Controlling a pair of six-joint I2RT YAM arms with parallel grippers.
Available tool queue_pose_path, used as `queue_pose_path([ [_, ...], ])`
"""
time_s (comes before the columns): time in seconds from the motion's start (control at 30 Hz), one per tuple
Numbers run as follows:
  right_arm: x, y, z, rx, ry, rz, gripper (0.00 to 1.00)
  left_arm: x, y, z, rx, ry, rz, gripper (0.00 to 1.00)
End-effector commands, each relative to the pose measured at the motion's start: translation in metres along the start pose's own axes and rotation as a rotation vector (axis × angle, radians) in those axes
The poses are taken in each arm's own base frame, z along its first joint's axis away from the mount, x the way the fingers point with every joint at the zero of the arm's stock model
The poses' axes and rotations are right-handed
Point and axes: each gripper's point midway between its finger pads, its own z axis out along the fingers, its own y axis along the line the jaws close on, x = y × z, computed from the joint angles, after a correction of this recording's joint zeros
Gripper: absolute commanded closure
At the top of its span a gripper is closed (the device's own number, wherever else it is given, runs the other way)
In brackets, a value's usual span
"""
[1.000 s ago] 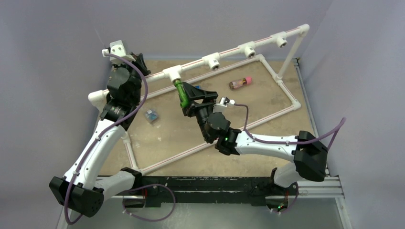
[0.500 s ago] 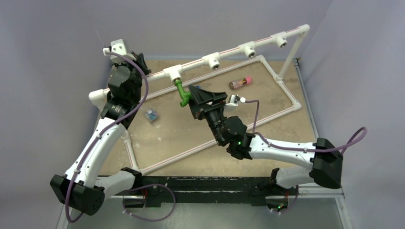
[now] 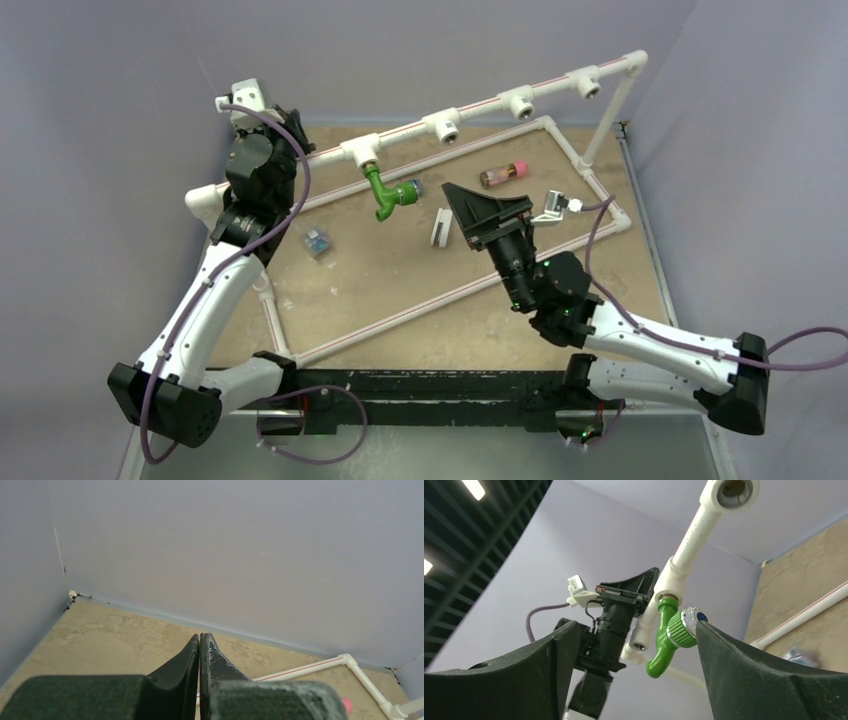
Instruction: Install the water faucets
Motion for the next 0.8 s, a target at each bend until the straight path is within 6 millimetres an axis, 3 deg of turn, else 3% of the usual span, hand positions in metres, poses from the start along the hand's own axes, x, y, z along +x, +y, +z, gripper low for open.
queue_pose_path([
  [0.0,-0.018,0.014,-0.007,-0.036,0.008,-0.336,0.13,0.117,0.033,-0.02,-0.067,0.389,0.161,1.0],
  [0.13,-0.03,0.033,-0.009,-0.081,0.023,-0.592,0.14,0.118,0.033,-0.017,-0.069,0.391,0.168,1.0],
  [0.3,-0.026,0.042,-0.008,-0.151,0.097,-0.932,0.14,0.117,0.032,-0.013,-0.069,0.397,0.173,1.0],
  [0.57,-0.018,0.033,-0.003,-0.263,0.194,-1.481,0.14,0.121,0.034,-0.008,-0.056,0.414,0.191,1.0],
  [0.77,-0.011,0.023,0.003,-0.351,0.195,-1.78,0.16,0.125,0.036,-0.005,-0.05,0.432,0.177,1.0],
])
